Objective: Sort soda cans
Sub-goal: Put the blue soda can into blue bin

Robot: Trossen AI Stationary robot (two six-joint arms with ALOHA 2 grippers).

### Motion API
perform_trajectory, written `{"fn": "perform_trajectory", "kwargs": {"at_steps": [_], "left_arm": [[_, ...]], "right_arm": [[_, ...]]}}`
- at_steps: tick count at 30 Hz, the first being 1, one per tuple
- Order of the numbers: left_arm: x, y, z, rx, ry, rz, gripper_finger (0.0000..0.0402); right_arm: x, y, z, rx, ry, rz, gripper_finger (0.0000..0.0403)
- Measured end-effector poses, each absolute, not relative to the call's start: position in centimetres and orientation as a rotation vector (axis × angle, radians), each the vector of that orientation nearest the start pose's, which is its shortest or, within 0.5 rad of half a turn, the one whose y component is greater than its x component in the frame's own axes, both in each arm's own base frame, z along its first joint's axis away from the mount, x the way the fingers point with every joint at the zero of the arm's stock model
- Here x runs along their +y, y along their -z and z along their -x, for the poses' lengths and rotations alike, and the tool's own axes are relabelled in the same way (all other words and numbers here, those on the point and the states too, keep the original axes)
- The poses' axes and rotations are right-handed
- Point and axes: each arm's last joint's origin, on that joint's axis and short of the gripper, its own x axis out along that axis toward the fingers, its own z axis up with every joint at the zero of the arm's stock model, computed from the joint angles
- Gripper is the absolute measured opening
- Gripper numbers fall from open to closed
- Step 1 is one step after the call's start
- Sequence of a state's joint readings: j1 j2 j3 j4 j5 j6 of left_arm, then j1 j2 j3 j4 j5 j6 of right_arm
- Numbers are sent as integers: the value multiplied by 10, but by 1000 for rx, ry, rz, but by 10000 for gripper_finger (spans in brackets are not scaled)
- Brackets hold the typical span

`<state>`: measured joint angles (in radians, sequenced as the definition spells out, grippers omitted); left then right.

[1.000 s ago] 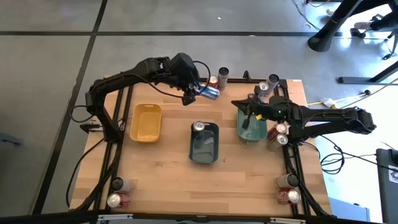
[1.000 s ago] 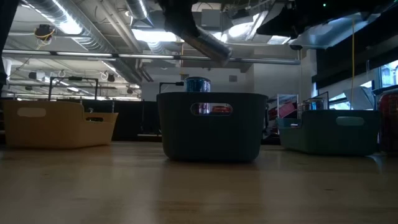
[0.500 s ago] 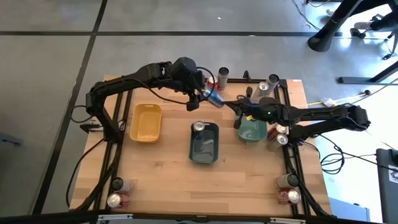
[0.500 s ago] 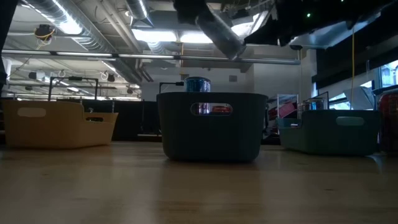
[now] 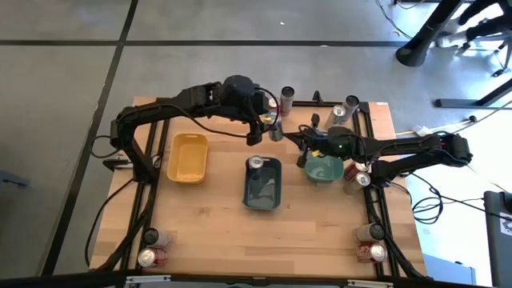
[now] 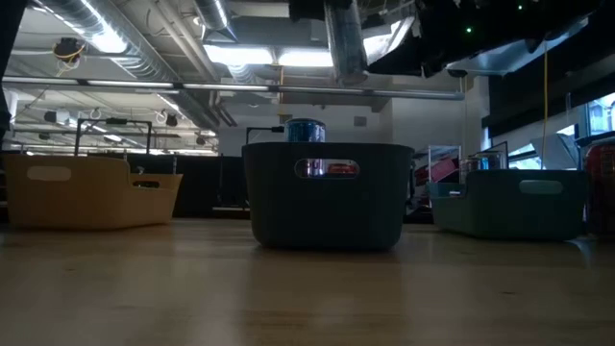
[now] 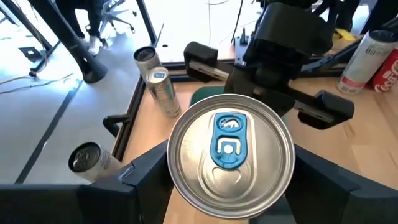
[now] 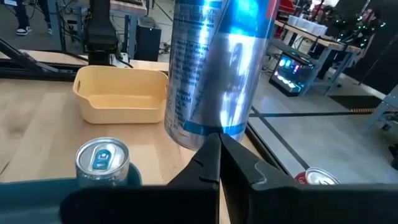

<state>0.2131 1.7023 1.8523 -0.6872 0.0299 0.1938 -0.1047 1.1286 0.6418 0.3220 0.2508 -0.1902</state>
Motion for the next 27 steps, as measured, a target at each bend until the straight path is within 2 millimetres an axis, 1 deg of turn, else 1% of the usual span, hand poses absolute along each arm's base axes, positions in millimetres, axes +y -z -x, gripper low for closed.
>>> {"fn": "perform_trajectory", "kwargs": {"at_steps": [3, 6, 11, 15, 18, 20, 27], "left_arm": [[75, -411, -363, 560, -120, -101, 246], [67, -406, -361, 611, -101, -72, 246], [44, -400, -360, 692, -46, -73, 246], [22, -394, -363, 699, 4, -64, 246], [8, -385, -365, 718, 32, -54, 246], [1, -374, -366, 749, 42, -42, 246], [-11, -333, -370, 814, 33, -8, 243]], "right_arm": [[-32, -272, -236, 185, 341, 198, 5], [-27, -283, -221, 173, 339, 198, 5], [-19, -295, -191, 193, 334, 202, 5], [-15, -297, -174, 223, 338, 170, 5], [-14, -294, -169, 257, 337, 146, 5], [-14, -292, -168, 282, 337, 138, 5], [-15, -278, -168, 319, 345, 102, 5]]}}
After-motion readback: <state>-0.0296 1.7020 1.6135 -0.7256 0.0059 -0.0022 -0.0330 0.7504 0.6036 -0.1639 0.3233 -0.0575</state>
